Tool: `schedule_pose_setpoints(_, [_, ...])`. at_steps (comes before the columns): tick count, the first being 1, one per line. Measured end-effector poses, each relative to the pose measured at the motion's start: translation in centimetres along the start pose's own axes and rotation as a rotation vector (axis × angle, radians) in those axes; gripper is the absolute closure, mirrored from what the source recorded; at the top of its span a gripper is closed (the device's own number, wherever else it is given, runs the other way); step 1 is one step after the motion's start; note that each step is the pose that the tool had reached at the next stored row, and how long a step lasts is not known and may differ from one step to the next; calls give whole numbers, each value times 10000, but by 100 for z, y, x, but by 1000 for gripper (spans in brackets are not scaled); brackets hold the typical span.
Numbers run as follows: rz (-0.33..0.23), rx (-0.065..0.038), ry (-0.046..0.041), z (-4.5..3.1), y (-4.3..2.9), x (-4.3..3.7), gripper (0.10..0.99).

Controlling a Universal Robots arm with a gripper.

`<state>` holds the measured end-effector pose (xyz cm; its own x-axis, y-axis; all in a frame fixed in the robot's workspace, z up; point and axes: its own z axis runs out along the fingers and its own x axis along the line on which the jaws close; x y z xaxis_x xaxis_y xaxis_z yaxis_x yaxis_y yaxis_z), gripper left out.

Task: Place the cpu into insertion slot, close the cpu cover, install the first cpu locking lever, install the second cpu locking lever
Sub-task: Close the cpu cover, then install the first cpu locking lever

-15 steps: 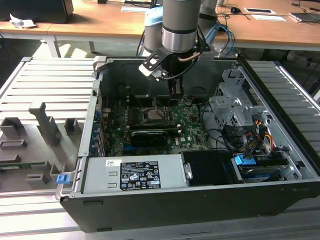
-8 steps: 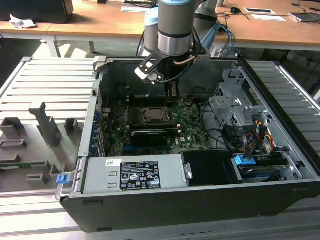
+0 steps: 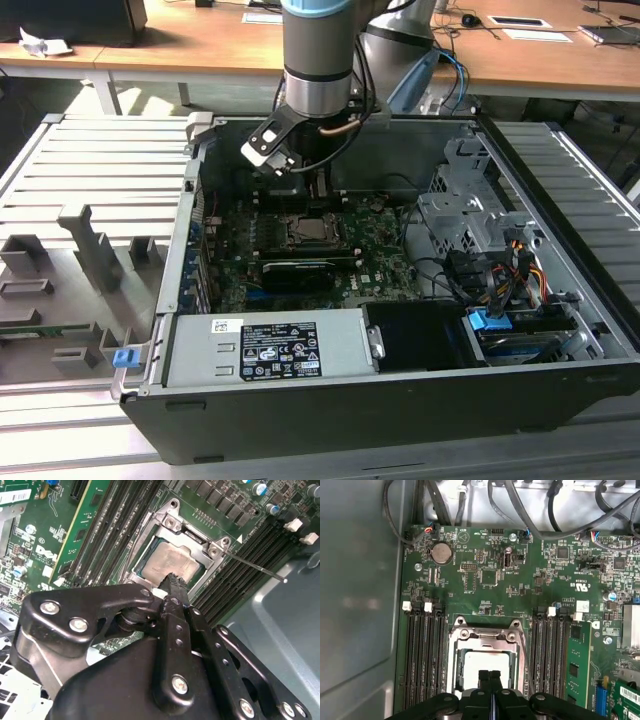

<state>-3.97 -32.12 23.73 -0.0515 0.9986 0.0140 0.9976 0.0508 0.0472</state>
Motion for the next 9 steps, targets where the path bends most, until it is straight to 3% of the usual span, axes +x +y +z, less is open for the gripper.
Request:
schedule_pose_setpoints(6, [1,0,0,-1,-16,1,980])
schedule_pose_setpoints(9, [-1,2,-53,-46,-15,2,980])
